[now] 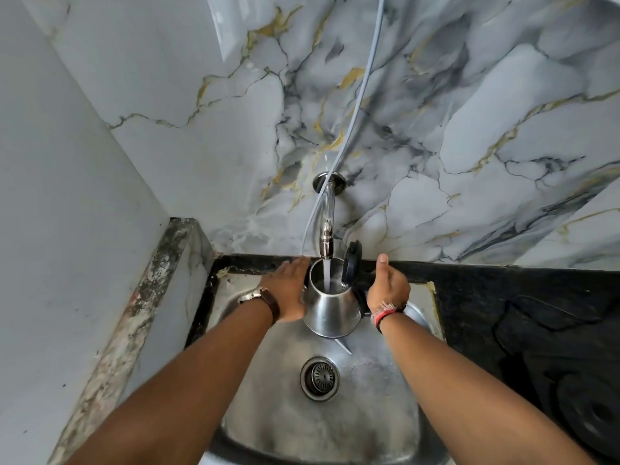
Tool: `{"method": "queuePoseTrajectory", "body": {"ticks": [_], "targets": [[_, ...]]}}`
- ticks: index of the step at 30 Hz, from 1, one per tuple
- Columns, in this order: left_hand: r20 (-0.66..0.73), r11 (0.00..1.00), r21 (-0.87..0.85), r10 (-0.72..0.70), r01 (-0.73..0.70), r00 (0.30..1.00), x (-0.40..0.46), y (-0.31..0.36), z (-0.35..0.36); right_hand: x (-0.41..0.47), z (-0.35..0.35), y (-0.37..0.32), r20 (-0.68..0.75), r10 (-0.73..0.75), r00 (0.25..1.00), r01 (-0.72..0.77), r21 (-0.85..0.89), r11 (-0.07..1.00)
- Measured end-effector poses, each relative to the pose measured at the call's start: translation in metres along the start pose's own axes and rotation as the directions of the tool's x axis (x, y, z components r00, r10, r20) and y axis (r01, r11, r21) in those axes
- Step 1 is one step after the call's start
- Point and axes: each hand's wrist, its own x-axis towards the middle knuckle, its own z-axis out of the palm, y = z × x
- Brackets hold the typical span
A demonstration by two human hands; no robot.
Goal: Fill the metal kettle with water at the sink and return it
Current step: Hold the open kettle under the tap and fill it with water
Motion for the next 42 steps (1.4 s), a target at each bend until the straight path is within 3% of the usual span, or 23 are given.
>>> {"method": "queuePoseTrajectory", "body": {"ticks": [9,42], "targets": [[-0.148,0.997,0.075,-0.012,0.024,0.989,-0.007,0.011,0.039,-0.011,-0.01,-0.001,-0.001,-0.001,1.0,0.001,0.0,1.0],[-0.131,0.996,0.08,-0.021,0.031,0.991,-0.02,0.019,0.045,-0.02,-0.016,0.011,-0.016,-0.003,1.0,0.002,-0.021,1.0]]}}
